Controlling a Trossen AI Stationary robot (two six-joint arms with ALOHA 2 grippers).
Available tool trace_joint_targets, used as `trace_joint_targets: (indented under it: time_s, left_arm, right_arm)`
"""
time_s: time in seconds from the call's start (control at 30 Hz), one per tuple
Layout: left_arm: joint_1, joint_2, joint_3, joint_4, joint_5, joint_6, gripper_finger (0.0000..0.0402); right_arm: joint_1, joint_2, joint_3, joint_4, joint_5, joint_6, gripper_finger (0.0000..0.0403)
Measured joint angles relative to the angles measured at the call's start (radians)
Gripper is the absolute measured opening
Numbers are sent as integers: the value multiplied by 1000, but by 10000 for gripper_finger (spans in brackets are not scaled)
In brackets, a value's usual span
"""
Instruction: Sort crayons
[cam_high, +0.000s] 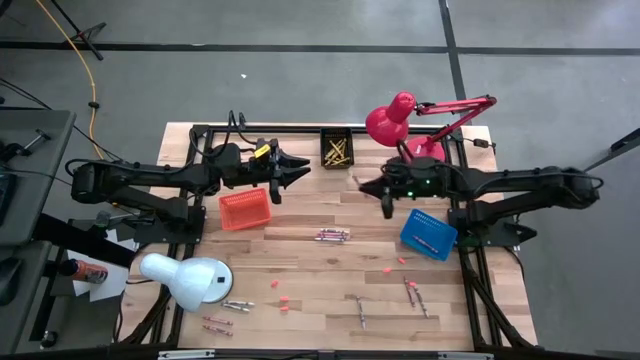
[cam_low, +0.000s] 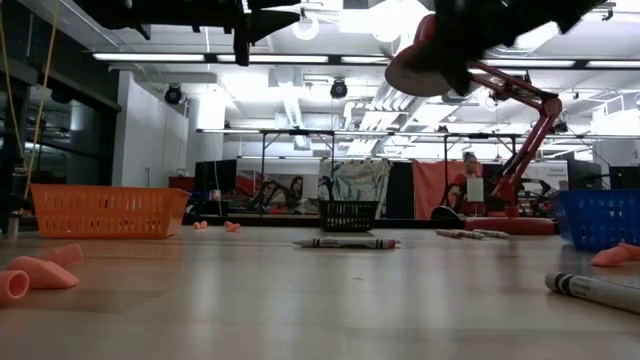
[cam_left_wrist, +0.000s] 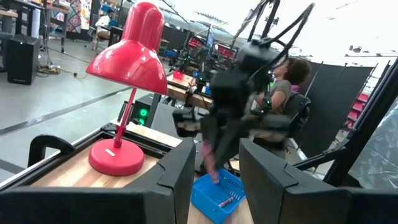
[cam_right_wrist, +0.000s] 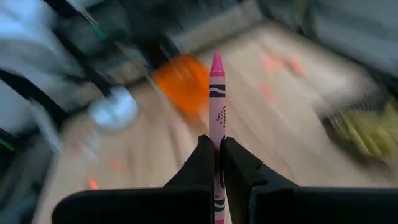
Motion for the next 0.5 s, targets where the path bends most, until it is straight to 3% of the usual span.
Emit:
trace_joint_targets:
  time_s: [0.17,0.5]
  left_arm:
    - [0,0,0,-13,0,1,110]
    - [0,0,0,-9,0,2,110]
  right_arm:
    - [18,96,0,338,2,-32,1]
    - [16,113,1,379,-6,-34,1]
